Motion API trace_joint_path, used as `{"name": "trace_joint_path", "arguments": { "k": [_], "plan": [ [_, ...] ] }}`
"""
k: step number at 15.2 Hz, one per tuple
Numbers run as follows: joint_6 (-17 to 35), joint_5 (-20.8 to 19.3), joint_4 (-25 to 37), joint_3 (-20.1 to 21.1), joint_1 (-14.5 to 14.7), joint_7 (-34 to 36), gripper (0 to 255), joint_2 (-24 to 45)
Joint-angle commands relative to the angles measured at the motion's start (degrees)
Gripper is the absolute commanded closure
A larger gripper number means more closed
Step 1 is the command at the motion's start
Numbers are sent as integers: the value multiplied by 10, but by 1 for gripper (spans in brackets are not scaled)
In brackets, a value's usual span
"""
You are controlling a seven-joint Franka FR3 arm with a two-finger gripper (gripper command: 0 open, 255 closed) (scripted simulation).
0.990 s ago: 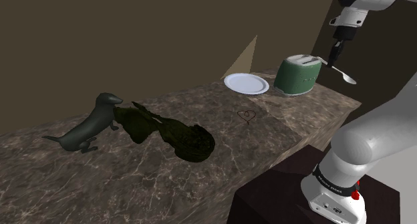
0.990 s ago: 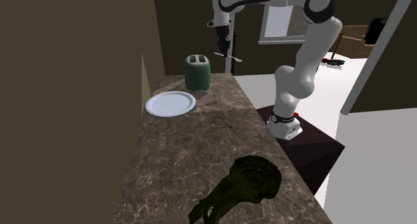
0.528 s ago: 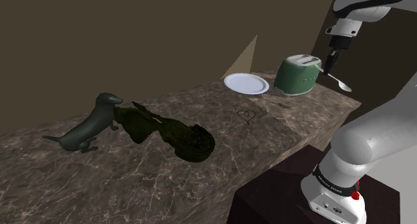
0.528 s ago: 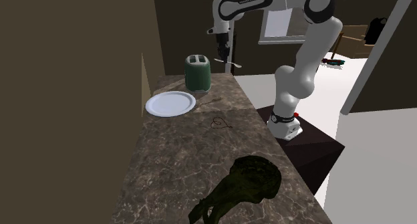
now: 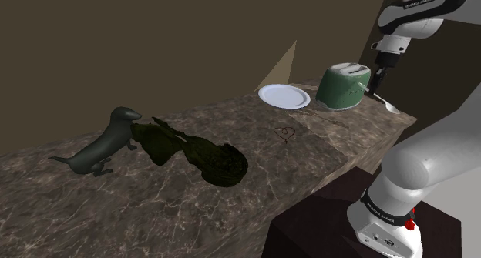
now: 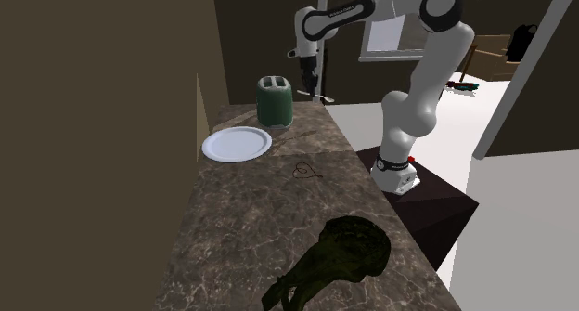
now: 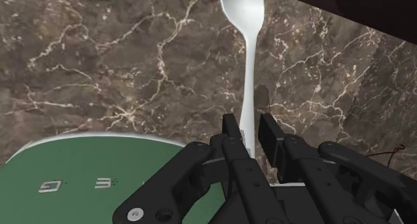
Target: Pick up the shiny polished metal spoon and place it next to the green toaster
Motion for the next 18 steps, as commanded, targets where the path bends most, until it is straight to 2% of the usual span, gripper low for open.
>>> {"name": "trace_joint_path", "arguments": {
  "k": [1, 14, 18],
  "plan": [
    [17, -1, -15, -4, -1, -2, 255, 2],
    [124, 11, -84, -30, 4, -23, 255, 45],
    [124, 11, -84, -30, 4, -23, 255, 45]
  ]
}}
